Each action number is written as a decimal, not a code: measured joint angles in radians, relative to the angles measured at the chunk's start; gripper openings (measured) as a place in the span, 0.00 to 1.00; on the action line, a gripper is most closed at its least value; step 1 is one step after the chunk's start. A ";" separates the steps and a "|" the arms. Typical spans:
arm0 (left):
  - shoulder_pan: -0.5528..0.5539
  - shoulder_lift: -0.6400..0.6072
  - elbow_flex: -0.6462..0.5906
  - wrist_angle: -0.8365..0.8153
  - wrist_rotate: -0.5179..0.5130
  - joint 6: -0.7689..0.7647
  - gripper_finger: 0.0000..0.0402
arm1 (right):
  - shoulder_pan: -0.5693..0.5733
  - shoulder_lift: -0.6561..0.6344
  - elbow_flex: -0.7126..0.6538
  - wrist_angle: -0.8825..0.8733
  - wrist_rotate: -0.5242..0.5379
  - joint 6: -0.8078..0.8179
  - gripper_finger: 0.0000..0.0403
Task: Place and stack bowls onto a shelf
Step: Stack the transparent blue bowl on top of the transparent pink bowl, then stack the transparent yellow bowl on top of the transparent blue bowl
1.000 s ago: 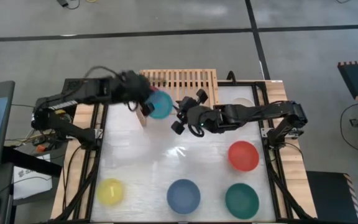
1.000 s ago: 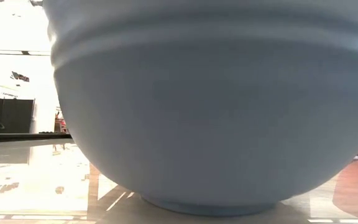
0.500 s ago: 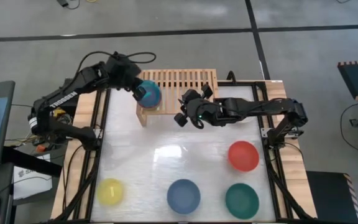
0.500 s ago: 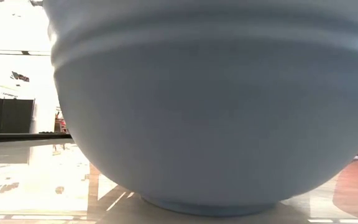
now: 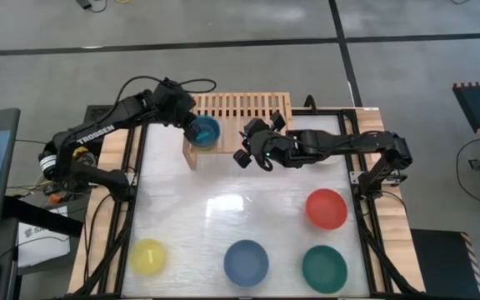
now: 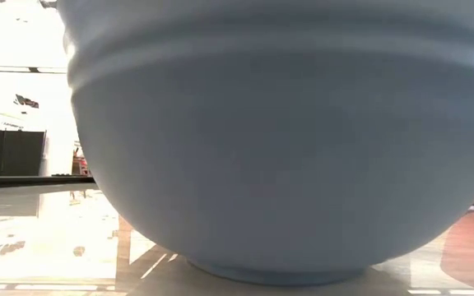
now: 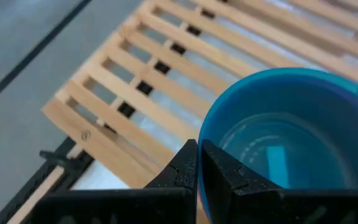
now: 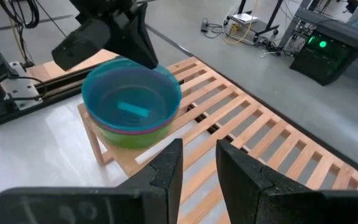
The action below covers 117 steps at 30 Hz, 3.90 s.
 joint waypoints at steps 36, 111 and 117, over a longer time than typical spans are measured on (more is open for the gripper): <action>-0.005 -0.186 0.191 -0.344 -0.008 -0.122 0.46 | 0.006 0.001 -0.107 0.178 -0.473 0.267 0.31; -1.449 -0.161 -0.598 -0.081 0.099 -0.846 0.38 | 0.346 0.377 0.241 -0.124 -0.217 0.710 0.52; -1.450 -0.162 -0.598 -0.085 0.049 -0.831 0.38 | 0.353 0.377 0.241 -0.131 -0.206 0.753 0.52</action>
